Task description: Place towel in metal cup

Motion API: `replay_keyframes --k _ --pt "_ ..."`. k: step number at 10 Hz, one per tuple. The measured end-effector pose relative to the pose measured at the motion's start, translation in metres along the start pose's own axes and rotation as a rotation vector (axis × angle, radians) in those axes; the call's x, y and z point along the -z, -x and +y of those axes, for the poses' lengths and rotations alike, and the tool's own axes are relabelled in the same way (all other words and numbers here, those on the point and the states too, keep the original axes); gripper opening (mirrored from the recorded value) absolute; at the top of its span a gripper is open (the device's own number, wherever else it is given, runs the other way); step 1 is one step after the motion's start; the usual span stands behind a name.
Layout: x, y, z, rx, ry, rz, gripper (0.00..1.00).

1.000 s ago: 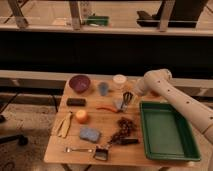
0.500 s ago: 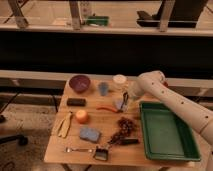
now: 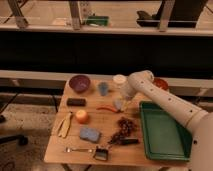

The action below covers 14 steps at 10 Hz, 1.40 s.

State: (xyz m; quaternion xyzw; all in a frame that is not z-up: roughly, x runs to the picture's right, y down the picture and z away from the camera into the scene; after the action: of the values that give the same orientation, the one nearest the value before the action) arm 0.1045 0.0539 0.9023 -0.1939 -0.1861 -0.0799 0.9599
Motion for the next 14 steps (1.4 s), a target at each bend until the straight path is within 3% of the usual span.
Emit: replay_keyframes --k 3,5,8,10,14 --pt "0.001 -0.027 0.000 -0.005 0.005 0.022 0.73" --pt "0.005 -0.031 0.003 -0.004 0.001 0.025 0.52" --pt "0.009 -0.017 0.001 0.005 -0.006 0.011 0.21" --pt "0.009 -0.012 0.005 0.009 0.008 0.006 0.06" --pt "0.003 -0.001 0.002 0.025 0.020 -0.005 0.05"
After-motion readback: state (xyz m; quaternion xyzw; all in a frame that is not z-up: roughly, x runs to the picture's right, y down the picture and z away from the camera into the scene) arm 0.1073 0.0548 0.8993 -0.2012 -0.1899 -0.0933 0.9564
